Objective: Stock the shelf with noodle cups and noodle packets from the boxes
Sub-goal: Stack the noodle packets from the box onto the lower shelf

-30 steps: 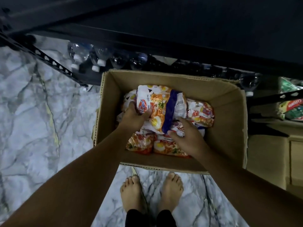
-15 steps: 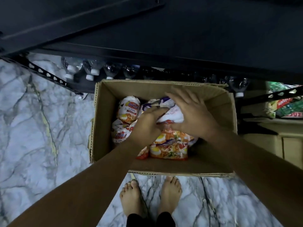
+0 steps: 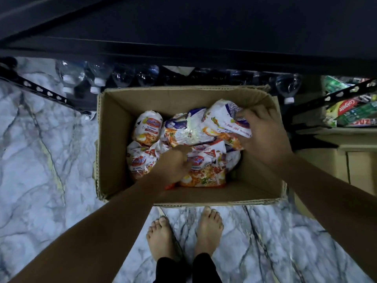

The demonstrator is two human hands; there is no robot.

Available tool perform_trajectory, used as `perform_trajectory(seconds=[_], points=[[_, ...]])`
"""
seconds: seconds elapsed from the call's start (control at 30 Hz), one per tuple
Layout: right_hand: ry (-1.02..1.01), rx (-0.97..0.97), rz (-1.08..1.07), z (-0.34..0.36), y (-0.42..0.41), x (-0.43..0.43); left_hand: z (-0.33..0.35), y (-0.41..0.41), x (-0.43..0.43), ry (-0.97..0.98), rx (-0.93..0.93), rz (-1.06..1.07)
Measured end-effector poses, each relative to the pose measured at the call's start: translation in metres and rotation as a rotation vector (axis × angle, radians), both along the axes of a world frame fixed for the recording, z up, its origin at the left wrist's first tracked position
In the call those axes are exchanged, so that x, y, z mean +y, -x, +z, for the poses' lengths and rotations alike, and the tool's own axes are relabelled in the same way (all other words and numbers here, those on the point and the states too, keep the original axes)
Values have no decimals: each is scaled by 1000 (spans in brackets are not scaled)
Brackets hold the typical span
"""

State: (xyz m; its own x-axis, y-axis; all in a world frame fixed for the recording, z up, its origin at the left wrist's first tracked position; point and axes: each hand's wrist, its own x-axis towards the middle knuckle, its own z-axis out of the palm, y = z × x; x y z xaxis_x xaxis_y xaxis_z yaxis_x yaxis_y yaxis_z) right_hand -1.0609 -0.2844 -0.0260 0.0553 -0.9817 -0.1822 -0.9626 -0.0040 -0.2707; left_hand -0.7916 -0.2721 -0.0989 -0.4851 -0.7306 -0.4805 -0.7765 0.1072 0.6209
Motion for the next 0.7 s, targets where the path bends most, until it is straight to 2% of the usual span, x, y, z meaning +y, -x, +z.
perform_trajectory(seconds=[0.1, 0.2, 0.33, 0.5, 0.6, 0.7], points=[[-117, 65, 18, -12, 0, -4, -20, 19, -5, -6, -106, -192], [-128, 50, -4, -21, -3, -11, -30, 33, -10, -15, -305, -258], [-141, 72, -5, -28, -7, -16, -37, 45, -15, -35, -426, -331], [-224, 103, 8, -36, -6, -17, -33, 47, -30, 31, -350, -476], [-216, 104, 15, -35, -6, -18, -22, 39, -20, 41, -229, -451], [-233, 41, -14, -22, -7, -18, 4, 24, -7, 132, -209, -386]])
